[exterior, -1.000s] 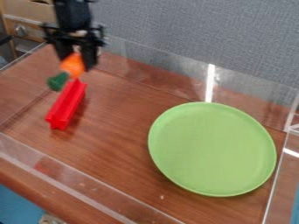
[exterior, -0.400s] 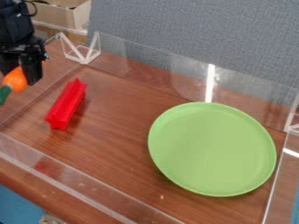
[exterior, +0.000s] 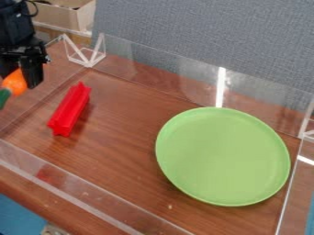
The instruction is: Put the carrot on the left side
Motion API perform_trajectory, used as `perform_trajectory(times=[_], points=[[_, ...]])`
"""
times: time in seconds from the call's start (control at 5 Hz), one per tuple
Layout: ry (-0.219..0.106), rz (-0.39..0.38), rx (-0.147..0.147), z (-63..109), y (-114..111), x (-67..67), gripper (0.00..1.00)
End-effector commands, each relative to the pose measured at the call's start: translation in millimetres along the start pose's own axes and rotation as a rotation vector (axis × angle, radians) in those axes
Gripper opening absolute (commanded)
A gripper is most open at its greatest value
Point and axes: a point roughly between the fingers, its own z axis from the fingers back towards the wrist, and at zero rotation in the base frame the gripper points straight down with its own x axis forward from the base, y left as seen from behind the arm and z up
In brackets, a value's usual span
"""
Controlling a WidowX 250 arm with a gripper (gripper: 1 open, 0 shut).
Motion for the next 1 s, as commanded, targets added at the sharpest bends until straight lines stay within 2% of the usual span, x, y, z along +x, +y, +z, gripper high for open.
perform_trajectory(times=[0.0,0.2,0.8], points=[[-0.057,0.006,0.029,15.4,7.6,6.7,0.00],[-0.056,0.007,0.029,13.0,7.1,8.1,0.00],[-0.024,0.095,0.051,-11.0,-0.8,10.7,0.00]])
